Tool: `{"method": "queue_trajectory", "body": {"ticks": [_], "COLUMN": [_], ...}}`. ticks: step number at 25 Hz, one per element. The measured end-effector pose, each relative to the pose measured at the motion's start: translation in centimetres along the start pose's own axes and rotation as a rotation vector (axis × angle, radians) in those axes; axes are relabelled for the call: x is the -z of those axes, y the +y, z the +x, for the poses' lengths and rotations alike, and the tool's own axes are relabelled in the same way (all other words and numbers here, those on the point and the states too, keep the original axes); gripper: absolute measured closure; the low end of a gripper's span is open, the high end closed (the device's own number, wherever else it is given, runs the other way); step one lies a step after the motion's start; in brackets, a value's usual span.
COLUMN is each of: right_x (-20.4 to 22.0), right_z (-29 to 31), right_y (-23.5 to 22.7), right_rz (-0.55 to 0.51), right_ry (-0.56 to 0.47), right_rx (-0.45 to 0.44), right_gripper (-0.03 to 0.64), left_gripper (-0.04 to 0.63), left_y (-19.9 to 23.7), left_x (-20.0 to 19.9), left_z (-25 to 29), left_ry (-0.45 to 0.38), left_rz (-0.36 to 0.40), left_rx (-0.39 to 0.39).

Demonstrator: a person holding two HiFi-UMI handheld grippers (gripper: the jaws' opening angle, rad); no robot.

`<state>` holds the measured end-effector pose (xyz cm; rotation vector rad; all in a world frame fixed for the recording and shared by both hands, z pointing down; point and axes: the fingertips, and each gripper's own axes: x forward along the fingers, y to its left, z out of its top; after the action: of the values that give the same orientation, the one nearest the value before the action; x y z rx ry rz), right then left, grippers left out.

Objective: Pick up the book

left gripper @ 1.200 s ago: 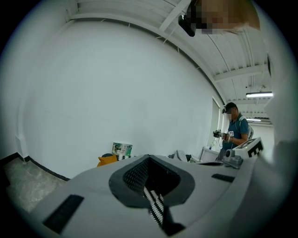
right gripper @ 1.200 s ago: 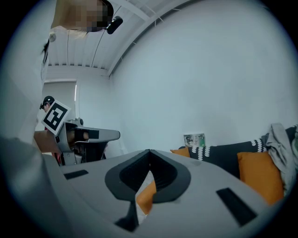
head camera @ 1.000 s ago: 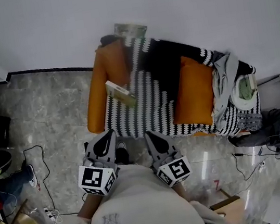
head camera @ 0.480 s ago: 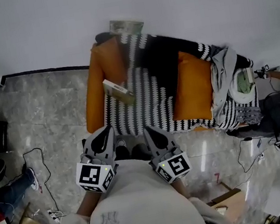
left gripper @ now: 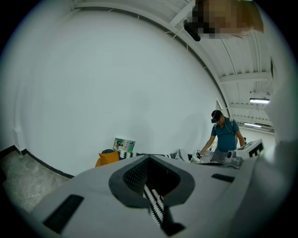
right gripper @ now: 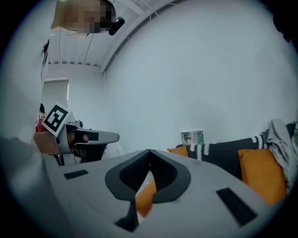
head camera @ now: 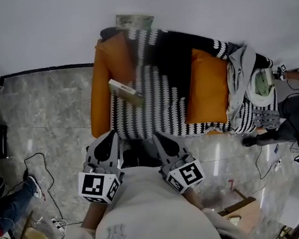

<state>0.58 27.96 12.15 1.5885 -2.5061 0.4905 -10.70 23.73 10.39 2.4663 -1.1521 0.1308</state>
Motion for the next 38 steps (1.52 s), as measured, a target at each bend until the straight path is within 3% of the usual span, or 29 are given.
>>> {"method": "queue_trajectory", "body": {"ticks": [28,38], "right_x": [-4.2,-3.2], "right_z": [6.2,5.7], "right_y": [-9.8,-10.4], "right_rz": [-0.021,0.0], "right_ry": [0.0,0.022], "right_rx": [-0.108,-0.136], "right_gripper": [0.6,0.6], "left_gripper": [0.586,0.586], "left_y": [0.3,0.6], "left_x": [-3.8,-3.7], "left_z": [9.7,9.1], "left_ry": [-0.059,-0.071], "left_rz": [-0.01,0.003], "left_rx": [-0.096,-0.159]}}
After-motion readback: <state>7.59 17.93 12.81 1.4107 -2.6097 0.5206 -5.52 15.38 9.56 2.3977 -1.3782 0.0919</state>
